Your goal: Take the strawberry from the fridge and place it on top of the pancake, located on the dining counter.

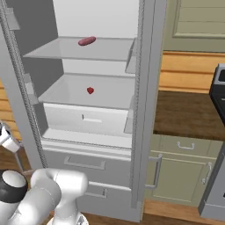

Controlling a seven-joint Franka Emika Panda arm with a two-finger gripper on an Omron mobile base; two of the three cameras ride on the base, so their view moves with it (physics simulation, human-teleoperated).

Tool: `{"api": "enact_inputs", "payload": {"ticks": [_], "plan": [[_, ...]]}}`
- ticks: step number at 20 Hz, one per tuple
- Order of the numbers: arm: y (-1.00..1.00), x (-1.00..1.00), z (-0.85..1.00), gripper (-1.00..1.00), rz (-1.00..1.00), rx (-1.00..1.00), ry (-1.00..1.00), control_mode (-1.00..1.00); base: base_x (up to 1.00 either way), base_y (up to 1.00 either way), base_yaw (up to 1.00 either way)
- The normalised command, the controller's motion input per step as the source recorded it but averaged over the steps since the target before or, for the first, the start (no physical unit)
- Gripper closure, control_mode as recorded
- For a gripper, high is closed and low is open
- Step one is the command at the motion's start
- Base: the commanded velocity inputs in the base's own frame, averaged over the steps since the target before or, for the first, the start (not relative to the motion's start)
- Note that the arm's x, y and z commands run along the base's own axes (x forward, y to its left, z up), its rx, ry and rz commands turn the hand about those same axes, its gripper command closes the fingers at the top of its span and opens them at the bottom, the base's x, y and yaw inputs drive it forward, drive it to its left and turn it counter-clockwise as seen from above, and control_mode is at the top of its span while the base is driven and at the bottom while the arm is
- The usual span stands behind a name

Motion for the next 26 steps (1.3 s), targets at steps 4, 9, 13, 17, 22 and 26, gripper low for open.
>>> {"api": "enact_inputs", "payload": {"ticks": [4,9,13,17,22,26], "plan": [[0.94,-0.20,0.34,-1.00,-0.12,-0.30,-0.11,-1.00,0.00,0.00,0.00],[0.69,-0.19,0.81,-1.00,-0.15,-0.20,-0.09,-1.00,0.00,0.00,0.00],[0.33,-0.03,0.98,-1.00,-0.08,-0.01,-0.10,-1.00,0.00,0.00,0.00],[0.04,-0.66,0.42,-1.00,0.15,0.02,0.00,-1.00,0.00,0.00,0.00],[-0.08,-0.70,0.23,-1.00,0.52,0.11,0.00,-1.00,0.00,0.00,0.00],[-0.47,-0.47,0.25,-1.00,0.56,0.32,-0.02,-1.00,0.00,0.00,0.00]]}}
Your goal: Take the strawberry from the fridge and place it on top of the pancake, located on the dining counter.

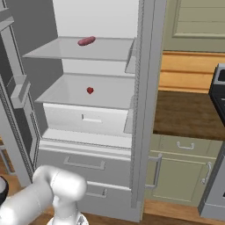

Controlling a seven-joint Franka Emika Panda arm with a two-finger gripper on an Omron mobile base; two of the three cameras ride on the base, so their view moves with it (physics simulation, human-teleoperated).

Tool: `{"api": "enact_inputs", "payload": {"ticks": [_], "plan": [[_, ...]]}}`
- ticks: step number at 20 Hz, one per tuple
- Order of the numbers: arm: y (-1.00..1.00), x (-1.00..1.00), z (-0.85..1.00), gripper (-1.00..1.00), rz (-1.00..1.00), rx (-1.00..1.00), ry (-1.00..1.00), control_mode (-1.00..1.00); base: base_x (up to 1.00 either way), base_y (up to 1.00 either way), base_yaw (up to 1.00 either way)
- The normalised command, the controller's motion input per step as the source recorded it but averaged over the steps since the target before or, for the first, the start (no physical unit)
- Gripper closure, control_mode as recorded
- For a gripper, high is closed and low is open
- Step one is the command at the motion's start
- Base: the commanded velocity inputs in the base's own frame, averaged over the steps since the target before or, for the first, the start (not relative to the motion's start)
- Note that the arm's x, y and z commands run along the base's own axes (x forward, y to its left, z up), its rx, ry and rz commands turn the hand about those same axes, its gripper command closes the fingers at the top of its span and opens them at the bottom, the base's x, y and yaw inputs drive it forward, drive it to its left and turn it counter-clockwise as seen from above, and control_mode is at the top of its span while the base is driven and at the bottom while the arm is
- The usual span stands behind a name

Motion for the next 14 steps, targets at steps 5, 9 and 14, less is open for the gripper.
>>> {"api": "enact_inputs", "payload": {"ticks": [5,9,14], "plan": [[-0.87,-0.04,0.44,-1.00,0.29,0.59,0.00,-1.00,0.00,0.00,0.00],[-0.77,0.00,0.42,-1.00,0.32,0.57,0.11,-1.00,0.00,0.00,0.00],[-0.76,0.00,0.30,-1.00,0.29,0.58,0.10,-1.00,0.00,0.00,0.00]]}}
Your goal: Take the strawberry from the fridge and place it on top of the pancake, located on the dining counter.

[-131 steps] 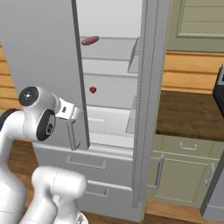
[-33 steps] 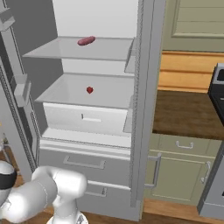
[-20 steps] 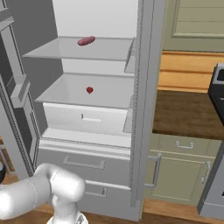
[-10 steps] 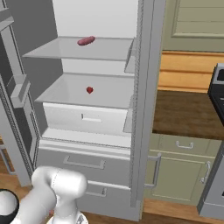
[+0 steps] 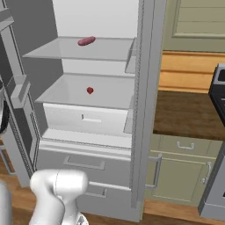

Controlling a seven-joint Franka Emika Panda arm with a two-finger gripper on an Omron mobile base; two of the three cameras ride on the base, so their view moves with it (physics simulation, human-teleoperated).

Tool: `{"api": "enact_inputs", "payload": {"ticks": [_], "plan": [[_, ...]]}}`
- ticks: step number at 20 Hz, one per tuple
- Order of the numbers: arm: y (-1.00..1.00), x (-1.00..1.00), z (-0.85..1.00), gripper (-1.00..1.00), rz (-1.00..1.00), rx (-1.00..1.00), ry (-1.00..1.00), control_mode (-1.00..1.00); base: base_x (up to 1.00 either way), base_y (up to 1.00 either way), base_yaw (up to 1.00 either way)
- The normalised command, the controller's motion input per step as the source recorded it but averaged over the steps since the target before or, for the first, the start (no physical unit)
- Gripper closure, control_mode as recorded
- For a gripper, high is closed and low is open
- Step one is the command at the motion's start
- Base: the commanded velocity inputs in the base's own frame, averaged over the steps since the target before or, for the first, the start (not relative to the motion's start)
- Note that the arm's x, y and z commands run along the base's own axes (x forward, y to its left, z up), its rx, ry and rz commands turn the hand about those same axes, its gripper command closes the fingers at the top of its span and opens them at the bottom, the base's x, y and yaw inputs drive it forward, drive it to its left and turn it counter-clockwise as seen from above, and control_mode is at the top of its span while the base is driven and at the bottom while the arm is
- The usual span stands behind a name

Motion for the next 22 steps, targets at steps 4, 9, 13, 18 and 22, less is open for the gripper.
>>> {"api": "enact_inputs", "payload": {"ticks": [4,9,13,18,22], "plan": [[-0.65,0.01,0.37,-1.00,0.24,0.53,0.00,-1.00,0.00,0.00,0.00],[-0.43,0.33,0.16,-1.00,0.19,0.45,-0.02,-1.00,0.00,0.00,0.00],[-0.08,0.70,0.02,-1.00,0.01,0.17,-0.01,-1.00,0.00,0.00,0.00],[-0.09,0.54,0.08,-1.00,0.00,0.07,0.00,-1.00,0.00,0.00,0.00],[0.00,0.56,0.08,-1.00,0.00,0.01,0.00,-1.00,0.00,0.00,0.00]]}}
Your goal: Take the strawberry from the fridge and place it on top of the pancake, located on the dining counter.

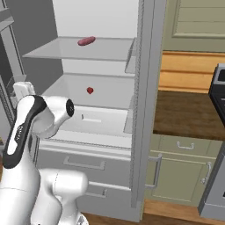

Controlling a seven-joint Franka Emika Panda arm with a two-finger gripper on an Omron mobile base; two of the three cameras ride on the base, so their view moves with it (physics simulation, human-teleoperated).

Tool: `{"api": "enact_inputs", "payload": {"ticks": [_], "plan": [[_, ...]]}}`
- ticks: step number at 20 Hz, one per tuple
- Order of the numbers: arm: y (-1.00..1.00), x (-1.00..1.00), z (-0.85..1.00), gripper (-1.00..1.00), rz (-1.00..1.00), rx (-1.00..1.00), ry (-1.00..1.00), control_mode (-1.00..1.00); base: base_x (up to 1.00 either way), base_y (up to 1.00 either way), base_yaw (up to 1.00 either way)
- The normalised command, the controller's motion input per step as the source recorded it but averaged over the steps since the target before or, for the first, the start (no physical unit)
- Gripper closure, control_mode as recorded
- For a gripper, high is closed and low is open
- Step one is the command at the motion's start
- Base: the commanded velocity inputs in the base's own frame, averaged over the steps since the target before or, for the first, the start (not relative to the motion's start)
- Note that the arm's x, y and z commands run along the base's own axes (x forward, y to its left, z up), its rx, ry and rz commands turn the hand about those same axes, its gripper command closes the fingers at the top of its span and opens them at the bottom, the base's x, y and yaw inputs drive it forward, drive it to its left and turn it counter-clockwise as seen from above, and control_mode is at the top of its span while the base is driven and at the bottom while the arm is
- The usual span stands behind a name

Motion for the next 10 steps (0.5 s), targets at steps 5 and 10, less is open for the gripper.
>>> {"api": "enact_inputs", "payload": {"ticks": [5,10], "plan": [[0.00,0.67,0.01,-1.00,0.00,0.00,0.00,-1.00,0.00,0.00,0.00],[0.05,0.58,0.00,-1.00,0.00,0.00,0.00,-1.00,0.00,0.00,0.00]]}}
